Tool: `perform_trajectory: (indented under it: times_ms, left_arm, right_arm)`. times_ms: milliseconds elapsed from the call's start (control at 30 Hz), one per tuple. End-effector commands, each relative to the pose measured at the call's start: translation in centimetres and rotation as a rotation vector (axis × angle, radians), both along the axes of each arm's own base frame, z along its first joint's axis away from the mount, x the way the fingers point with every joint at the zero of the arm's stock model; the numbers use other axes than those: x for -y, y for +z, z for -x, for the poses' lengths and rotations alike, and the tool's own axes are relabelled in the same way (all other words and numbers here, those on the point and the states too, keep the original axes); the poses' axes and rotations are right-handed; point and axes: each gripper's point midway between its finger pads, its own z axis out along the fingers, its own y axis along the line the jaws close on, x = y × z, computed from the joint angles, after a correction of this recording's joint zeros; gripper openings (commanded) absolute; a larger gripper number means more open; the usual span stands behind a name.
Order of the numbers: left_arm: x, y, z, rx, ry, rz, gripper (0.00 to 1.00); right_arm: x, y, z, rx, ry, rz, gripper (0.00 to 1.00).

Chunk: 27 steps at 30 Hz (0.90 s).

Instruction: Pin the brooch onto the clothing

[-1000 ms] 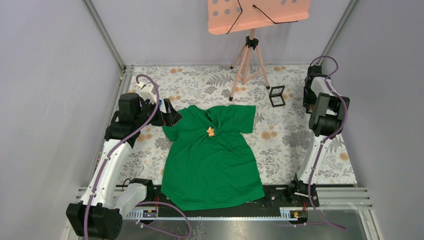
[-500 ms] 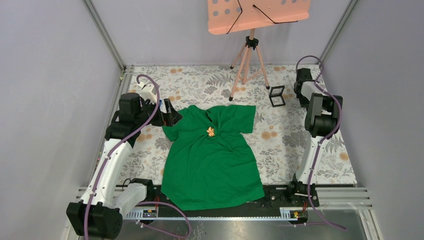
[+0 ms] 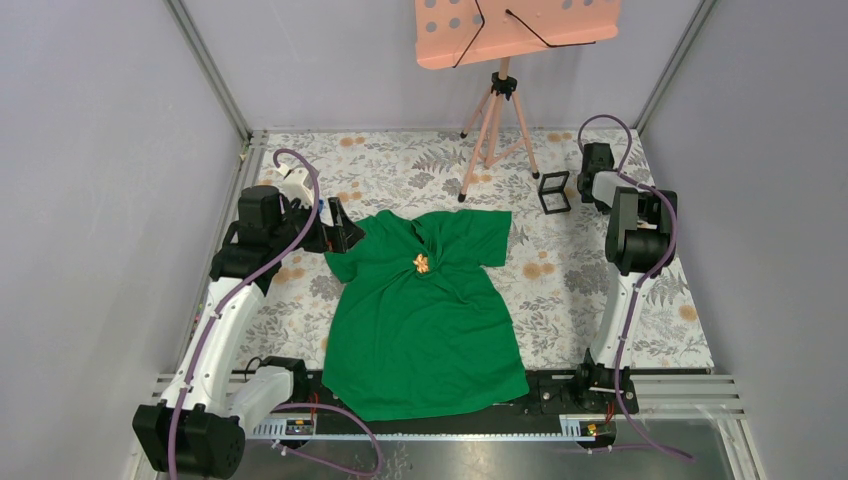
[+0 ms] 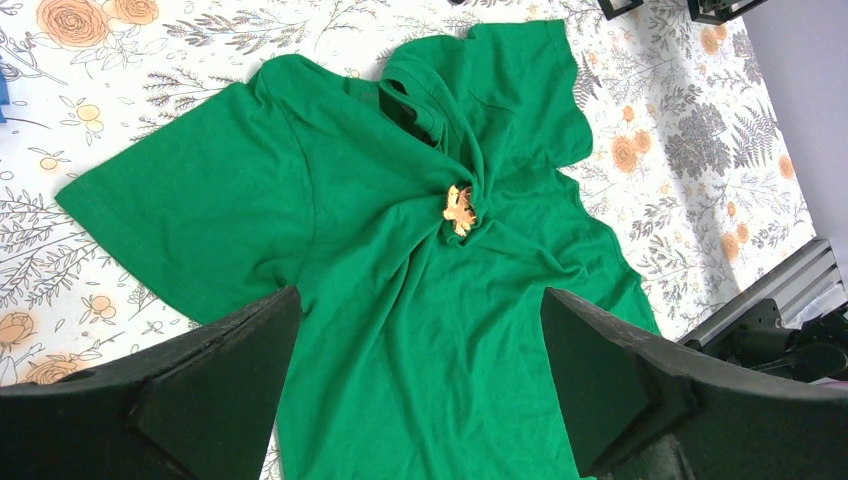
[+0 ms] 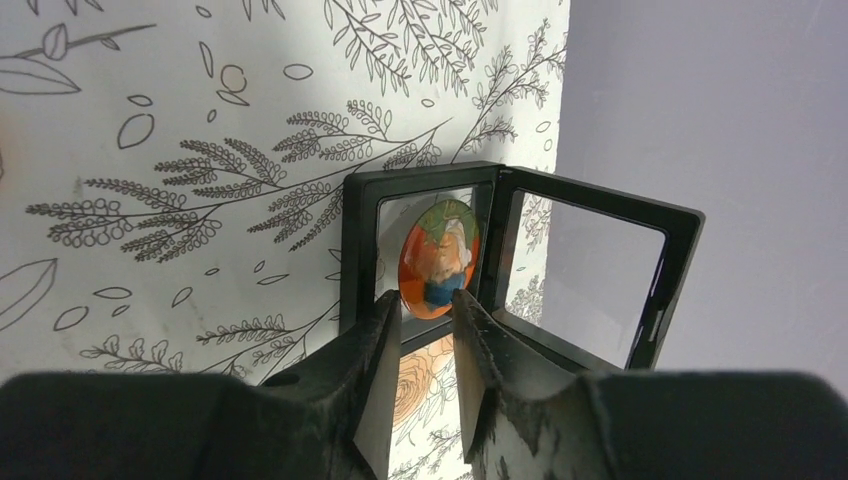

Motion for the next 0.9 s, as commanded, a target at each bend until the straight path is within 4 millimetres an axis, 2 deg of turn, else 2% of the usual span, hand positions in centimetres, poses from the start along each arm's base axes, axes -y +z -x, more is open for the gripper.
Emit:
perform_trajectory:
  times_ms: [0,667,767,867]
  left_arm:
    - [0.6,0.9,-0.5,0.042,-0.024,0.026,0.99]
    - [1.0,0.9,-0.4,0.032,-0.038,0.048,0.99]
    - [1.0,0.9,-0.4,0.033,-0.040,0.052,0.99]
    - [1.0,0.8,-0.4,0.032,-0.039,0.050,0.99]
  right_arm:
    - [0.4,2.6,-1.1,0.061,0.011,0.072,0.31]
    - [0.9,0.3,-1.5,-0.015,0.040,0.111,0.27]
    - [1.0,0.1,-1.4,-0.020,0.039,0.114,0.23]
    - [1.3,0.6,-1.5,-0.006,0.030,0.139,0.14]
